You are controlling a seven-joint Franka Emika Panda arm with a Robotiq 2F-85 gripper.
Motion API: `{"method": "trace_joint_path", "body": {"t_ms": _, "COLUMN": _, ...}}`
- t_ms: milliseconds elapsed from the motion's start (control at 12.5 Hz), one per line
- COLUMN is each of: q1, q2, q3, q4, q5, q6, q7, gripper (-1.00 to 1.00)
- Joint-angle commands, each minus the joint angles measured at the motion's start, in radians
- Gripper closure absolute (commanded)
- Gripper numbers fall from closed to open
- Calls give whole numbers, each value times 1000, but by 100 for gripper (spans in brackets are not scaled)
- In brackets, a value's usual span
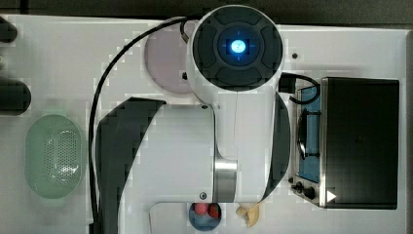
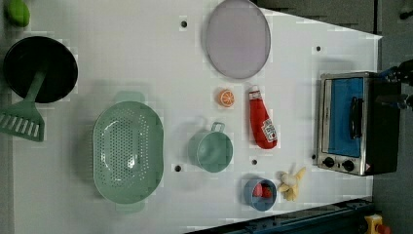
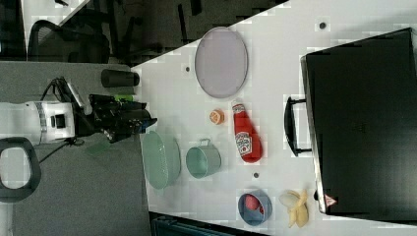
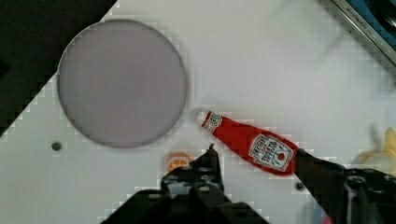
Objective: Pick Ketchup from the table and place it in strainer.
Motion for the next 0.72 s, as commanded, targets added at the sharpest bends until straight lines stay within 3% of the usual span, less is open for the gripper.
{"method": "trace_joint_path", "body": {"t_ms": 80, "q1": -96, "q2": -168, "q3": 28, "q4": -13, "q5": 34, "q6": -184, "q7": -62, "gripper": -58}}
{"method": "trace_joint_path", "body": {"t_ms": 240, "q1": -95, "q2": -161, "q3": 31, "q4": -24, "q5": 34, "q6": -180, "q7": -75, "gripper": -100}}
{"method": "trace_joint_path", "body": {"t_ms": 720, "q1": -91, "q2": -63, "q3": 51, "q4": -132, "q5": 34, "q6": -130, "q7": -270, "gripper": -100}}
